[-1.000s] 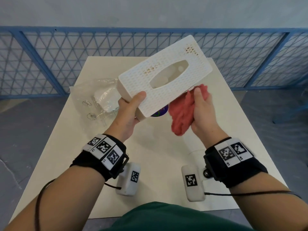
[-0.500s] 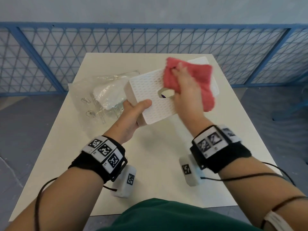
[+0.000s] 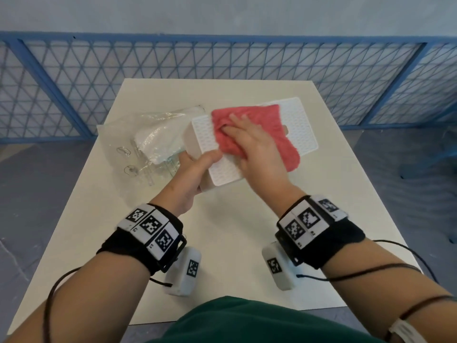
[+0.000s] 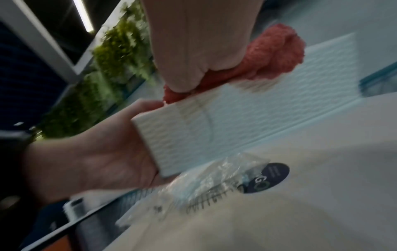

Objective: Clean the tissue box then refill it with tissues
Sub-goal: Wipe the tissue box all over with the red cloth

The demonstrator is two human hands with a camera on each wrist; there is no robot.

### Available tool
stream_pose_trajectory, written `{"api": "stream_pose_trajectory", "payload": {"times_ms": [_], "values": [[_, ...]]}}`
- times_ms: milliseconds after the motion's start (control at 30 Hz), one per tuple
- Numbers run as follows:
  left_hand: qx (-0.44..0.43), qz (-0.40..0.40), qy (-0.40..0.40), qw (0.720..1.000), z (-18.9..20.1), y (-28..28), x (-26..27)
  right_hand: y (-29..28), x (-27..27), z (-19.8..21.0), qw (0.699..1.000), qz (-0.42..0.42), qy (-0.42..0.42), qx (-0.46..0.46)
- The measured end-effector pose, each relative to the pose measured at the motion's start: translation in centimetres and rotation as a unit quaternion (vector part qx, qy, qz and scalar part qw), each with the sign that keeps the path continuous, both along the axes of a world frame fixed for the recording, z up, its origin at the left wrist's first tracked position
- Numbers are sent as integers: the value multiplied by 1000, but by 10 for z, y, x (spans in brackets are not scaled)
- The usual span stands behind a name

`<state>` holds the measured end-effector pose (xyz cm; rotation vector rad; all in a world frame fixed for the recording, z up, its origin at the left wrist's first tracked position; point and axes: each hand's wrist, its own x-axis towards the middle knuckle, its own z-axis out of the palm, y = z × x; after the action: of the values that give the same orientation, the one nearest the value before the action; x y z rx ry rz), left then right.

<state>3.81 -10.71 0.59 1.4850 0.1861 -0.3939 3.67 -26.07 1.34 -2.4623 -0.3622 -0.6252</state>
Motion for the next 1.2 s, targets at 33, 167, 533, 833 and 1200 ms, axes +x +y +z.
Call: {"api": "stream_pose_trajectory", "payload": {"times_ms": [33, 167, 533, 833, 1200], "values": [[2, 6, -4, 1000, 1, -3, -1, 4, -3, 0, 999, 39, -9, -5], [-1, 25, 0, 1000, 2, 2, -1, -30, 10, -4, 999, -29, 18, 16], [0, 41, -5, 999, 9, 6, 6, -12, 13, 16, 998, -4, 63, 10], [-31, 65, -23, 997, 5, 16, 13, -73, 34, 21, 976, -176, 77, 108], [-83, 110, 26, 990, 1, 14, 26, 8, -31, 20, 965, 99, 148, 195]]}}
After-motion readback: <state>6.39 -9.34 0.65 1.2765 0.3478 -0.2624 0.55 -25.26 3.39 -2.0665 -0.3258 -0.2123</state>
